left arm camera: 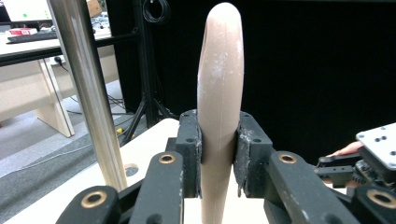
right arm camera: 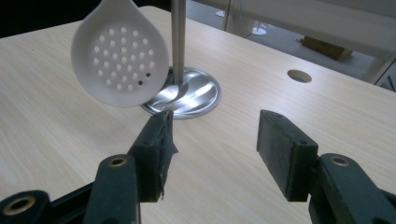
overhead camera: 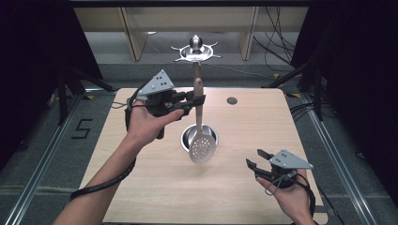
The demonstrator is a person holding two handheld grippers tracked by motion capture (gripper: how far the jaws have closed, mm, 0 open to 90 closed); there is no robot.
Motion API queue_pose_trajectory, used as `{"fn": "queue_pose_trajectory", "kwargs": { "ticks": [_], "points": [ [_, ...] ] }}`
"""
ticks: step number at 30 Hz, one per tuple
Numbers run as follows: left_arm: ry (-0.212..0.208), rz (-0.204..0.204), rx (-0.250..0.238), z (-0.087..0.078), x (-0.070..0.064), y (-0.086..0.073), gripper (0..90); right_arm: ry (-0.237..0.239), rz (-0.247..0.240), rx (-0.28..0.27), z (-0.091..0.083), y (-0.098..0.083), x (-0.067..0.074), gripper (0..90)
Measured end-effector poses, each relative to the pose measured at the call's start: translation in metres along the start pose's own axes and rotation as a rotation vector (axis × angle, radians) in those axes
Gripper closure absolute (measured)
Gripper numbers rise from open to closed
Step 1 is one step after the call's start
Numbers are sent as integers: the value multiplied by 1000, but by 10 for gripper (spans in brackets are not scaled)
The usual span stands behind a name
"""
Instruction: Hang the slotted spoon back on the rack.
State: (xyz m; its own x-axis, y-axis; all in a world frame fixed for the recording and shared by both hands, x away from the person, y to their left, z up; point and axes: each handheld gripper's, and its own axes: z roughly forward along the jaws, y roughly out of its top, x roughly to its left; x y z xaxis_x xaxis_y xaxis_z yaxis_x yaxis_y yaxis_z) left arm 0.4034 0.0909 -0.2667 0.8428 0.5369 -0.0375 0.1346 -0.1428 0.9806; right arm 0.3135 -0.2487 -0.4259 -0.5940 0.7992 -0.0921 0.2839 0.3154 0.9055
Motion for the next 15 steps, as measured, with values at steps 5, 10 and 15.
{"fn": "queue_pose_trajectory", "kwargs": {
  "ticks": [5,10,15],
  "points": [
    [-24,-22,11,3,4,5,732,10,18,24,1,-2,-2,465],
    [-35,-28,18,5,7,10,733,13,11,24,3,-3,-2,465],
    [-41,-34,30,6,8,17,732,21,22,32,3,-3,-2,465]
  ]
}}
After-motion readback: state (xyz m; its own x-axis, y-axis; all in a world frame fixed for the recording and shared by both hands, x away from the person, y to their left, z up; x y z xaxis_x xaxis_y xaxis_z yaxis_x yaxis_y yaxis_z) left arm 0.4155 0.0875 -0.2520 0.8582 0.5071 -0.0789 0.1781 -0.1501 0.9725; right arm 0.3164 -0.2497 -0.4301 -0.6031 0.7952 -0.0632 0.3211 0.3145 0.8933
